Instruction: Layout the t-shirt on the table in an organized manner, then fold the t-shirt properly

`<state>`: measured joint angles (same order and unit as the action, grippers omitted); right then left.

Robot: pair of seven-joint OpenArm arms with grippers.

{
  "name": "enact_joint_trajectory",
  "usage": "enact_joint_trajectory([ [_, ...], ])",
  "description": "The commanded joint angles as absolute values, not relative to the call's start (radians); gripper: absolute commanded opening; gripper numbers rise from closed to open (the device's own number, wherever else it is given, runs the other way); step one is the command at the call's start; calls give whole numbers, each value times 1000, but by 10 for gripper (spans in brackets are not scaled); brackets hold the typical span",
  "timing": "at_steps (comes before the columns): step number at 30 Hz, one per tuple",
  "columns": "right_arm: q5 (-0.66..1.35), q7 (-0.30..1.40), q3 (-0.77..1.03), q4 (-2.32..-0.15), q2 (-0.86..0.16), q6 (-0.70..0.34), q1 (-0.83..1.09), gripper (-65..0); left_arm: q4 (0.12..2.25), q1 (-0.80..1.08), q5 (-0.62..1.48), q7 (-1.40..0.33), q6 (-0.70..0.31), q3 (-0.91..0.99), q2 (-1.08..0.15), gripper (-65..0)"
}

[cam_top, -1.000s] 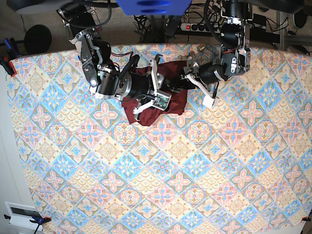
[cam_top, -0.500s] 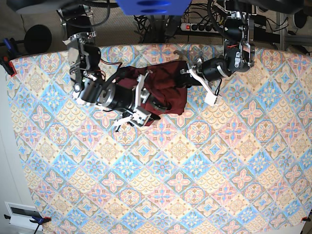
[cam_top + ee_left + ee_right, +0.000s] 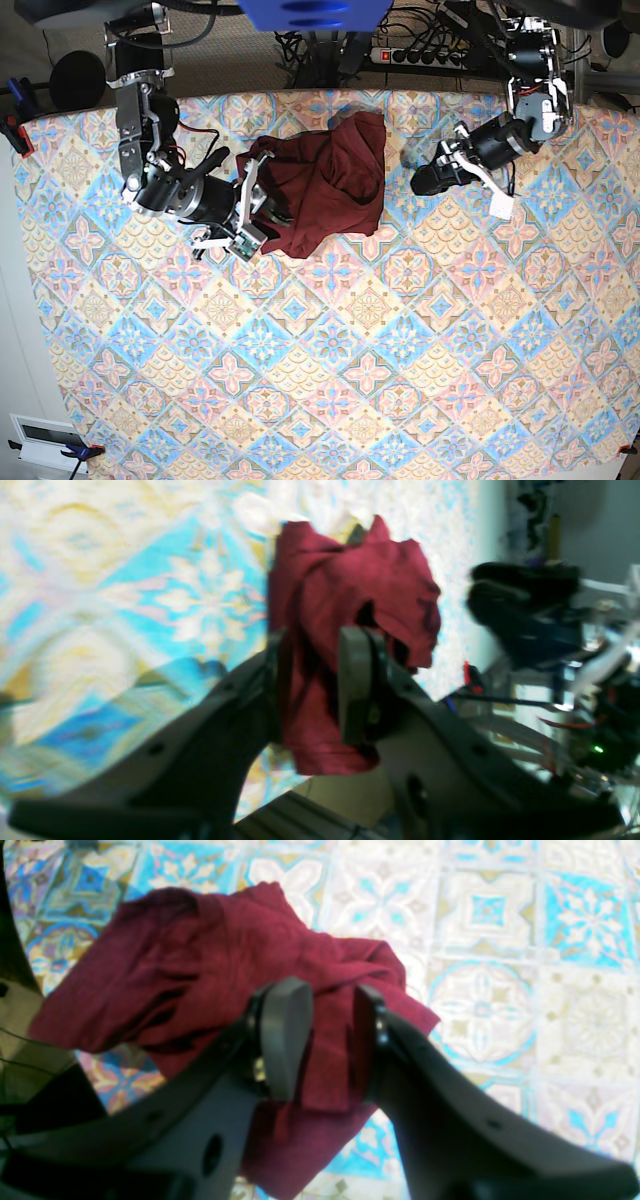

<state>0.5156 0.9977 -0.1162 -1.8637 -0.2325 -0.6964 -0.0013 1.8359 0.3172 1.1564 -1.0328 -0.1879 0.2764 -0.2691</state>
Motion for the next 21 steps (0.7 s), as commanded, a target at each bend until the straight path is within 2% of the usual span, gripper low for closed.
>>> enact_joint_trajectory([
  [1, 527, 975, -130, -1868, -237, -698, -19, -471, 1837, 295, 1181, -1020, -196, 274, -282, -503],
  [9, 415, 966, -199, -1873, -237, -698, 35, -471, 1765, 211, 1181, -1030, -189, 163, -280, -496],
  [13, 414, 966, -199, -1873, -237, -698, 35, -471, 1776, 170, 1178, -1113, -188, 137, -292, -421],
  [16, 414, 966, -199, -1873, -237, -698, 35, -471, 1822, 157, 1116, -1129, -193, 99, -351, -368],
  [21, 414, 966, -200, -1873, -237, -698, 35, -471, 1827, 87, 1009, -1127, -196, -54, -432, -362],
])
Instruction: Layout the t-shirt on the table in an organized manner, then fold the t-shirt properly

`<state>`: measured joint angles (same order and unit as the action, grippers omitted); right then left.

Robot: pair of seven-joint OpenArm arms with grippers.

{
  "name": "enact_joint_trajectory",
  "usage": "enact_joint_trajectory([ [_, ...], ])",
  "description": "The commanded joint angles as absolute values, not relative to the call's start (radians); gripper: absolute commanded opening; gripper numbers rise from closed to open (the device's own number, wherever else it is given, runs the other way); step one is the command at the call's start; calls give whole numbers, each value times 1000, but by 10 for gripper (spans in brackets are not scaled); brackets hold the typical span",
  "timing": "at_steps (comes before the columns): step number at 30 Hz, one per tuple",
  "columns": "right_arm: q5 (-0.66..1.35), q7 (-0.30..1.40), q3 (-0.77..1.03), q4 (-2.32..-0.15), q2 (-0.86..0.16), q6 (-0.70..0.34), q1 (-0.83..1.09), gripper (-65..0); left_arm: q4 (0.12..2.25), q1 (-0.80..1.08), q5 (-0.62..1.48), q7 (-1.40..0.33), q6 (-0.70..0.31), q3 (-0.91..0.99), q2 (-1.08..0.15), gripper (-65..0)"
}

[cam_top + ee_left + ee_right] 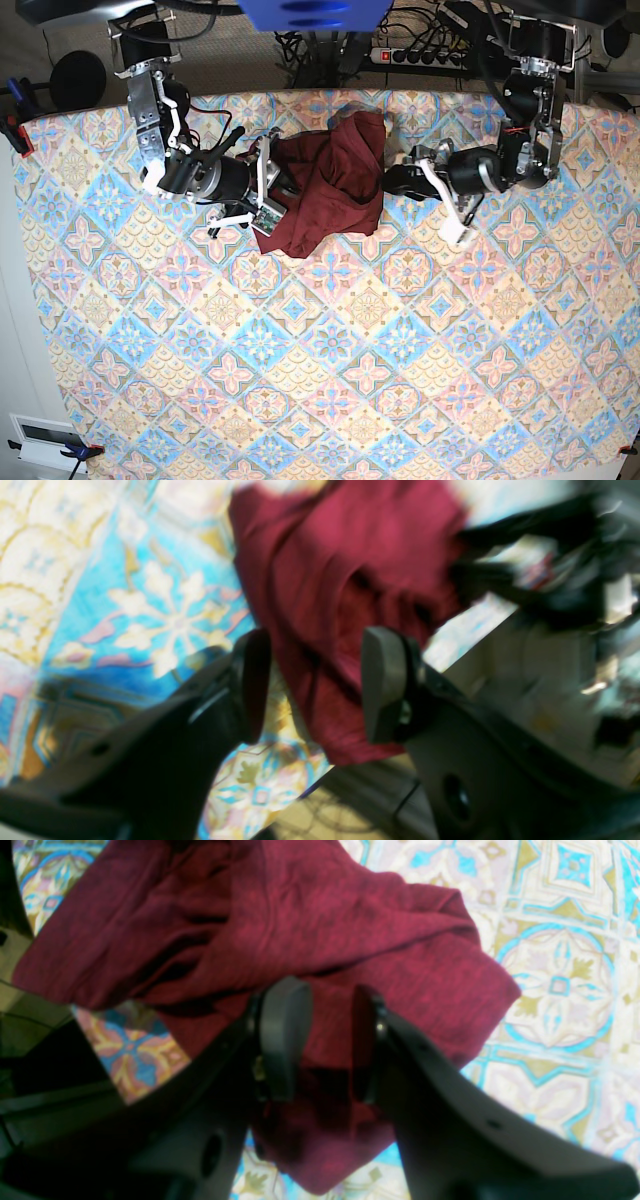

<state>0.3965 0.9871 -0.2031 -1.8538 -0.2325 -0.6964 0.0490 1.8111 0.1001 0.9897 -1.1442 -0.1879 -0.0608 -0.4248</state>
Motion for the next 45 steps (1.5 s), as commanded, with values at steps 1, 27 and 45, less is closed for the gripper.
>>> enact_joint_trajectory([
  [1, 414, 966, -200, -1873, -237, -698, 35, -471, 1827, 71, 981, -1127, -196, -77, -432, -362],
  [27, 415, 970, -202, -1873, -237, -698, 36, -471, 1563, -145, 513, -835, -185, -348, -346, -646],
  [45, 410, 966, -312, -1882, -314, -698, 77, -471, 1448, -179, 513, -829, -84, -236, -297, -648],
])
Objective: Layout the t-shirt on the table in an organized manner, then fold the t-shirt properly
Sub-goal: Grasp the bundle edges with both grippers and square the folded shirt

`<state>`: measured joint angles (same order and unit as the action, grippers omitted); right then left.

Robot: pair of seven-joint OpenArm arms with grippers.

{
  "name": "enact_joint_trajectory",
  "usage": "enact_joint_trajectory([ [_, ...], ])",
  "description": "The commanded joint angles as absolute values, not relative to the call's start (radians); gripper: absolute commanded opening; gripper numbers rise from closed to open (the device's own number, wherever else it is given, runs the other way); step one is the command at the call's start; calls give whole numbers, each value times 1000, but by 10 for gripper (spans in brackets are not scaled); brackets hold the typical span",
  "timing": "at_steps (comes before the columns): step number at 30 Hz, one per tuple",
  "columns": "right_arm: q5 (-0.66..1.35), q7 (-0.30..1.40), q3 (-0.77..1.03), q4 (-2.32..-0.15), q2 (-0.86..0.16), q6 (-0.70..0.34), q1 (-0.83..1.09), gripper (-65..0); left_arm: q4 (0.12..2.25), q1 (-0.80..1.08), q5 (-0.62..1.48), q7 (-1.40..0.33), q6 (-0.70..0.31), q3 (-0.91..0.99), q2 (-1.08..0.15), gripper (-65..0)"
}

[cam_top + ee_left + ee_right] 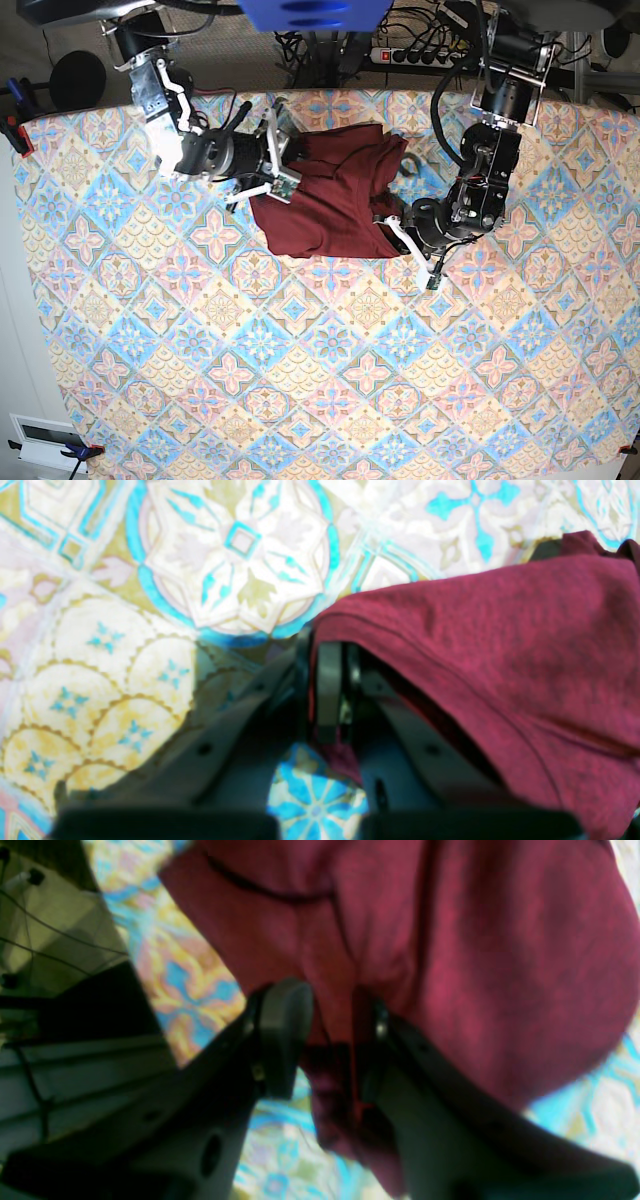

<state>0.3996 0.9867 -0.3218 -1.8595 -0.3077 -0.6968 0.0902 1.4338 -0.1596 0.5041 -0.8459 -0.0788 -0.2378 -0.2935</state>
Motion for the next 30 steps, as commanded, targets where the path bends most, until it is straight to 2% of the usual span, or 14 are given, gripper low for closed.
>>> enact_joint_trajectory([
  [1, 410, 964, -309, -1896, -321, -698, 77, -471, 1448, -179, 513, -829, -84, -236, -297, -648],
  [6, 410, 943, -309, -1974, -335, -698, 120, -468, 1448, -173, 515, -834, -85, -237, -274, -648],
  [10, 410, 869, -315, -1979, -335, -698, 150, -468, 1449, -173, 521, -835, -88, -239, -262, -648],
  [17, 409, 845, -311, -1975, -332, -698, 154, -465, 1449, -171, 521, -835, -90, -239, -262, -648],
  [21, 409, 825, -311, -1975, -335, -698, 150, -406, 1463, -151, 524, -840, -93, -239, -262, -648],
  [24, 404, 820, -311, -1975, -337, -698, 139, -354, 1520, -150, 533, -921, -125, -239, -262, -634],
  [26, 357, 792, -314, -1975, -335, -698, 139, -349, 1541, -150, 564, -955, -143, -229, -266, -608],
  [30, 134, 727, -318, -1974, -331, -698, 143, -349, 1541, -148, 628, -963, -143, -188, -283, -560],
])
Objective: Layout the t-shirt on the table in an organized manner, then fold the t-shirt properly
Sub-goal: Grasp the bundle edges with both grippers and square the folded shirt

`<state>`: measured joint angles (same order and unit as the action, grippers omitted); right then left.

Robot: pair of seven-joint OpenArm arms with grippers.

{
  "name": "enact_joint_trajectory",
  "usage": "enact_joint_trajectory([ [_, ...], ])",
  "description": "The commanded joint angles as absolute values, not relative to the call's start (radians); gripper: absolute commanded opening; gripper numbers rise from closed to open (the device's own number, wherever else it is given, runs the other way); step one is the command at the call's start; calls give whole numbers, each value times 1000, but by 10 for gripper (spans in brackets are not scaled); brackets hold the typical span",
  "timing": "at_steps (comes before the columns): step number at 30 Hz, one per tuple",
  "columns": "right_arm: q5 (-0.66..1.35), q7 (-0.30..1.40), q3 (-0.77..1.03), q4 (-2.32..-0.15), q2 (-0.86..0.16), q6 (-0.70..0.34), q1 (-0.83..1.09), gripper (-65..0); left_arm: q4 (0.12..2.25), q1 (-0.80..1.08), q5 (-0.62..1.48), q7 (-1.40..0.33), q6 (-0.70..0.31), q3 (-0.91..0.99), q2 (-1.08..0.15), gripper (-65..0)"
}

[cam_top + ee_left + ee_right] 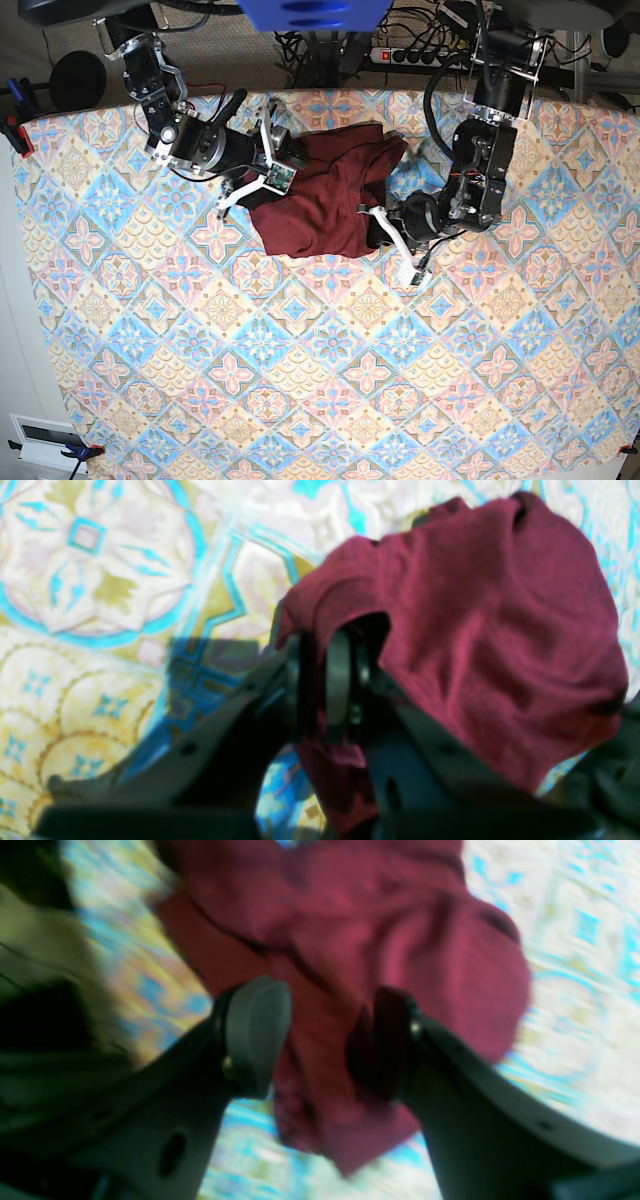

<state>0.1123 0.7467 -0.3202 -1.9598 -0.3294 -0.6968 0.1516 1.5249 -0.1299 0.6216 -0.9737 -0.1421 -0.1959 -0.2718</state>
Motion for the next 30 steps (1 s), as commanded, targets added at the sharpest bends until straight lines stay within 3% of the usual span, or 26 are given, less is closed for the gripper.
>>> enact_joint_trajectory([
  [1, 94, 716, -320, -1974, -329, -698, 147, -349, 1541, -145, 648, -963, -143, -176, -283, -547],
  [10, -31, 645, -443, -1980, -311, -698, 168, -349, 1541, -119, 745, -964, -142, -77, -289, -407],
  [25, -38, 535, -440, -1945, -318, -698, 191, -349, 1540, -117, 746, -964, -142, -84, -286, -405],
  [30, -137, 499, -440, -1908, -325, -698, 191, -349, 1540, -116, 746, -964, -142, -84, -285, -405],
])
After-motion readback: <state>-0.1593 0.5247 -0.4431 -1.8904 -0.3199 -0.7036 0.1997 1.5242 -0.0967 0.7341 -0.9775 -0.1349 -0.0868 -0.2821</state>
